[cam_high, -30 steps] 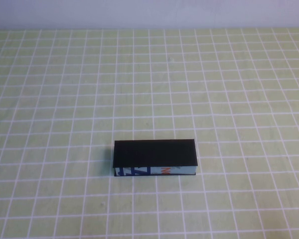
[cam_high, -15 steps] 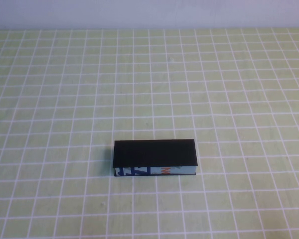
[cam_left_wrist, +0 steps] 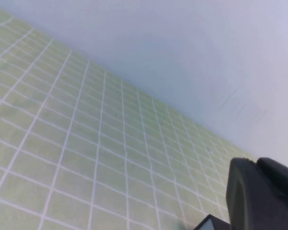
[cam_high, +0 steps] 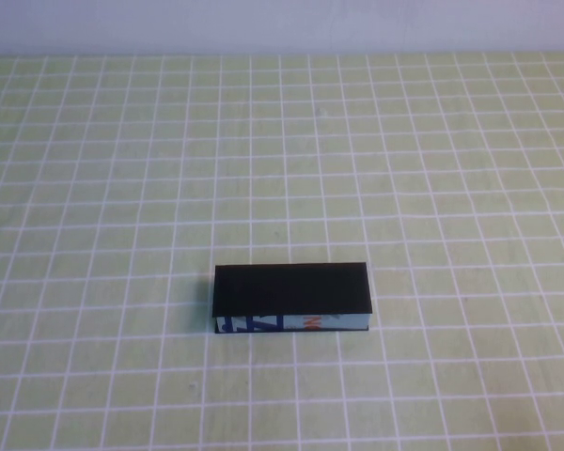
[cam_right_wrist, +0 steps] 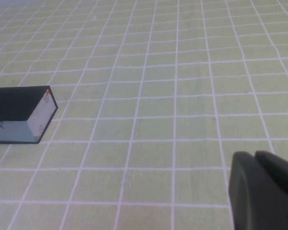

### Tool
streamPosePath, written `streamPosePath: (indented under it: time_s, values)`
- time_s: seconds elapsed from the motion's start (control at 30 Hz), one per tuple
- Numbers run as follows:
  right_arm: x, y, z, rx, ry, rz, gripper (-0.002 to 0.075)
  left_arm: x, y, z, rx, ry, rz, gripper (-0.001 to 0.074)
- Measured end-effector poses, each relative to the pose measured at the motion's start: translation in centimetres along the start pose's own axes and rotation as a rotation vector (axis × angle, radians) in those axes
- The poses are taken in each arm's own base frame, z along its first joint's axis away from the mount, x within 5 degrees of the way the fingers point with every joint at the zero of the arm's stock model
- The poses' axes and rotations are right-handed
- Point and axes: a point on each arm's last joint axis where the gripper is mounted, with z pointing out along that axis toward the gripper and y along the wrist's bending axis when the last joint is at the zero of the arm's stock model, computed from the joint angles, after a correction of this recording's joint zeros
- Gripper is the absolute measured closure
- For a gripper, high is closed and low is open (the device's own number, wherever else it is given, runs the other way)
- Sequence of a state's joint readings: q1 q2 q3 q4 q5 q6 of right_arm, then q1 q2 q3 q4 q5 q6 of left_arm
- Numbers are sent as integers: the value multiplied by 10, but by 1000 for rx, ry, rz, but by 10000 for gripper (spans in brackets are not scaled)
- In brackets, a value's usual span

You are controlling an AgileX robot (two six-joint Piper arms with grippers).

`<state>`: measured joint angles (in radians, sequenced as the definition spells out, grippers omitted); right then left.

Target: Take glasses out of glasses case

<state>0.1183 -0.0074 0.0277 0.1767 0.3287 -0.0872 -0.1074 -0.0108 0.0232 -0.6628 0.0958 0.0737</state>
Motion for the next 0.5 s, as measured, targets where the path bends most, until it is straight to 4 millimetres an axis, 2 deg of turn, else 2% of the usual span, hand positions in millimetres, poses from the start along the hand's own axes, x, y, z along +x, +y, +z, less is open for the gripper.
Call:
streamPosePath:
  time_s: [0.1, 0.17, 0.27, 0.4, 0.5]
  values:
    - [0, 0, 0, 0, 0, 0, 743, 1, -2, 0, 9, 27, -64, 739]
    - [0, 0, 0, 0, 0, 0, 743, -2, -9, 3, 10, 118, -73, 739]
    - [0, 0, 0, 0, 0, 0, 743, -15, -29, 11, 11, 307, -43, 739]
    - [0, 0, 0, 0, 0, 0, 743, -35, -50, 37, -12, 568, 56, 739]
    - [0, 0, 0, 0, 0, 0, 743, -46, -59, 69, -3, 727, 157, 739]
